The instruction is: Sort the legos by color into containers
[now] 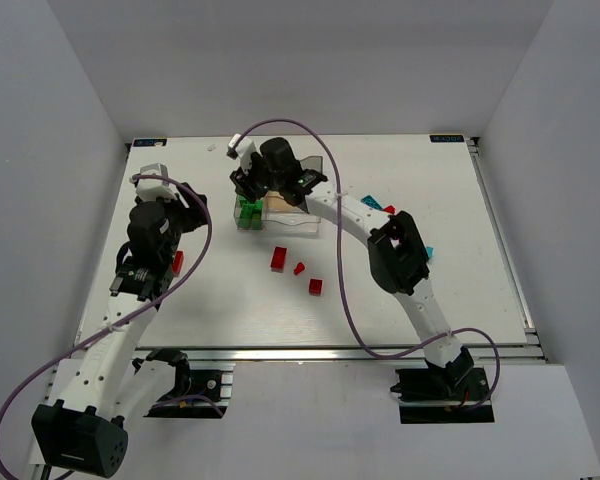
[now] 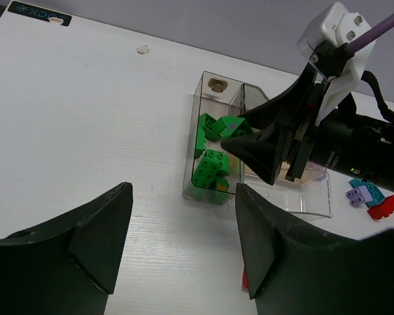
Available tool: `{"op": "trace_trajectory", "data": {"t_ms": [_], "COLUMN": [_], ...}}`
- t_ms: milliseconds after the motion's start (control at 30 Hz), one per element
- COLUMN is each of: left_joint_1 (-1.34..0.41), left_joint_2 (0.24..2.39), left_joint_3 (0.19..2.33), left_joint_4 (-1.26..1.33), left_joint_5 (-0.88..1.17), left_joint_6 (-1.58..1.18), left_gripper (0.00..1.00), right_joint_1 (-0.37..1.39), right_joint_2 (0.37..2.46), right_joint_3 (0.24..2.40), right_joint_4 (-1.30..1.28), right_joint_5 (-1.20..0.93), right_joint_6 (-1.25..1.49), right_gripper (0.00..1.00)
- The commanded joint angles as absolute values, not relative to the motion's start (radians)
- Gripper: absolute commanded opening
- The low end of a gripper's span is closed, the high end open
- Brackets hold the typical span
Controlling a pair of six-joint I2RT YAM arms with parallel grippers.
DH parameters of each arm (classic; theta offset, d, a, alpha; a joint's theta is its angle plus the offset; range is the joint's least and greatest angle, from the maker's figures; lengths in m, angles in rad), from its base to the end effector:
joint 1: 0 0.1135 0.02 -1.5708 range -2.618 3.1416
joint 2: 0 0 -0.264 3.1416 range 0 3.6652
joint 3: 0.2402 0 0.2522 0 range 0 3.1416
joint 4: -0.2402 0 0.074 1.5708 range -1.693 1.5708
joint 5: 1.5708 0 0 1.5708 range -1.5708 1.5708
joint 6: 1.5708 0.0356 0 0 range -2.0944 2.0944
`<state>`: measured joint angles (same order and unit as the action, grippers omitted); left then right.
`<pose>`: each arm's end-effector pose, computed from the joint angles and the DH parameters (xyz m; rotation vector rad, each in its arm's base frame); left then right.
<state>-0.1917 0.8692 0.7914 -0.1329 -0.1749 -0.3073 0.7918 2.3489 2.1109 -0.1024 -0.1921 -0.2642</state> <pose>0.2026 -0.0330 0.3331 -0.2286 1.7680 -0.2040 0.3887 0.4034 0.2657 -1.0899 1.6069 0.5371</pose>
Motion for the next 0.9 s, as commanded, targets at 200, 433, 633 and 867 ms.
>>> {"op": "trace_trajectory", "data": {"t_ms": [200,433,633,867], "left_joint_1": [-0.189,-0.180,-0.157,-0.089], "left_joint_2": [0.903,0.972,1.126,1.311], "left_joint_3": [0.785,0.793,0.848,0.930], "left_joint_4": [-0.127,-0.146,-0.236,-0.357], "left_joint_5": [-0.172,-0.186,-0.258,-0.311], "left_joint_6": [-0.296,-0.307,-0.314,-0.295], "left_gripper": [0.73,0.14,0.10,0.74], "right_joint_1": [0.782,0.712,0.608,0.542], "right_joint_2": [2.332,2.035,1.694,1.429], "right_joint_3": [2.109,1.943,1.578,1.185], "right_joint_4": [-0.052,-0.210,-0.461,-0.440], "right_joint_5": [-0.184,-0.479,-1.041,-1.164], "right_joint_6": [-0.235,-0.224,-0.388,-0.384], "right_gripper": [0.69,0.37,0.58,0.89]}}
